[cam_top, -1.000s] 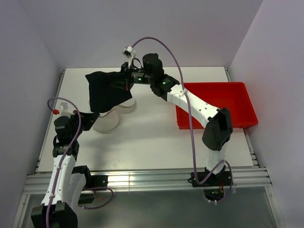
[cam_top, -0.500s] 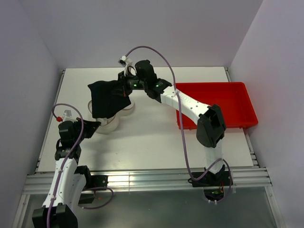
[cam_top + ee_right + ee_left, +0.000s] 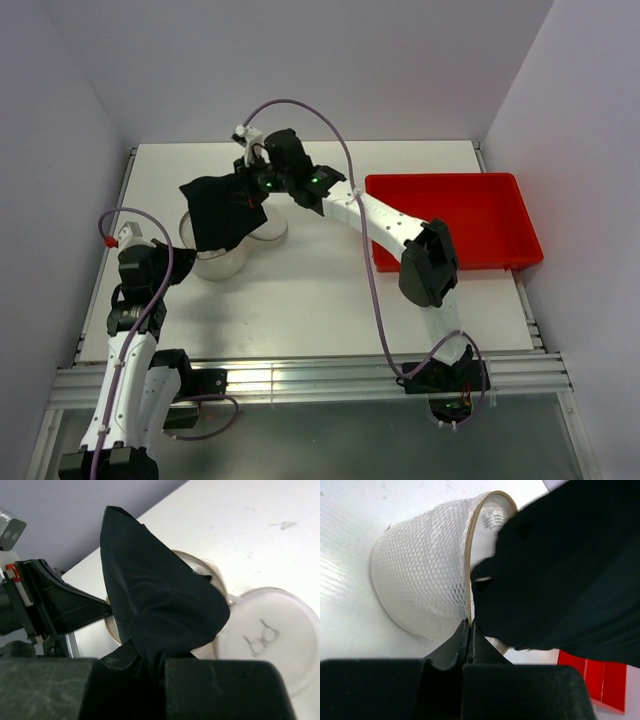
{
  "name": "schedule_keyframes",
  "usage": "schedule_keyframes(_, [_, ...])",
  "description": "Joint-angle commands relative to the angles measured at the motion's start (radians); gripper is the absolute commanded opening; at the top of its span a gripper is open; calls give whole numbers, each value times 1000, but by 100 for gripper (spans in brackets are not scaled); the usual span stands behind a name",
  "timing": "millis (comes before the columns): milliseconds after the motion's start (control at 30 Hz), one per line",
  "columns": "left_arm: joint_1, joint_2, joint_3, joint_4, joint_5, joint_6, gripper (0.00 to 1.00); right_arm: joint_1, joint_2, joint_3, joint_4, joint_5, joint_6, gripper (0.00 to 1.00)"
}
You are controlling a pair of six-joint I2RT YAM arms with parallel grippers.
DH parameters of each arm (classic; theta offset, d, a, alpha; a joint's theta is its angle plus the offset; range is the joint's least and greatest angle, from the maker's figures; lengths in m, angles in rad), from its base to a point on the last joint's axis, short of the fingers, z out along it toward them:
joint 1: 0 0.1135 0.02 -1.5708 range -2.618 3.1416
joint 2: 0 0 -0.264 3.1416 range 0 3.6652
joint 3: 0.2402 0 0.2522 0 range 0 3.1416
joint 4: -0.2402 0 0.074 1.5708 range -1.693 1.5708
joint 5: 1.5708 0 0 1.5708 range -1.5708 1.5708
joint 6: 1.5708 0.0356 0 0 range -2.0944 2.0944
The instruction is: Place the bra in the laundry bag and zip it closed
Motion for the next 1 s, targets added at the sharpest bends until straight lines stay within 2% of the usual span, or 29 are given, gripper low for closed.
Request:
schedule_keyframes(0, [-20, -17, 58, 33, 7, 33, 0, 57, 52, 110, -57, 36, -50, 0])
schedule_keyframes(233, [-20, -18, 46, 47, 65, 40, 0, 88, 172, 215, -97, 50, -58, 0])
schedule_keyframes(500, [-22, -12, 57, 27, -50, 23, 0, 116, 200, 176, -242, 56, -158, 0])
schedule_keyframes(633, [-24, 0, 92, 42, -75, 34, 0, 119, 273, 308, -397, 55, -233, 0])
schedule_keyframes(867, [-31, 52, 22, 222, 194, 22, 0, 169, 358, 446, -453, 87, -213, 0])
schedule_keyframes(933, [-31, 52, 8, 251, 266, 16, 0, 171, 365, 430, -410, 105, -117, 0])
schedule_keyframes(967, [-31, 52, -2, 257, 292, 8, 0, 171, 356, 367, -317, 117, -85, 0])
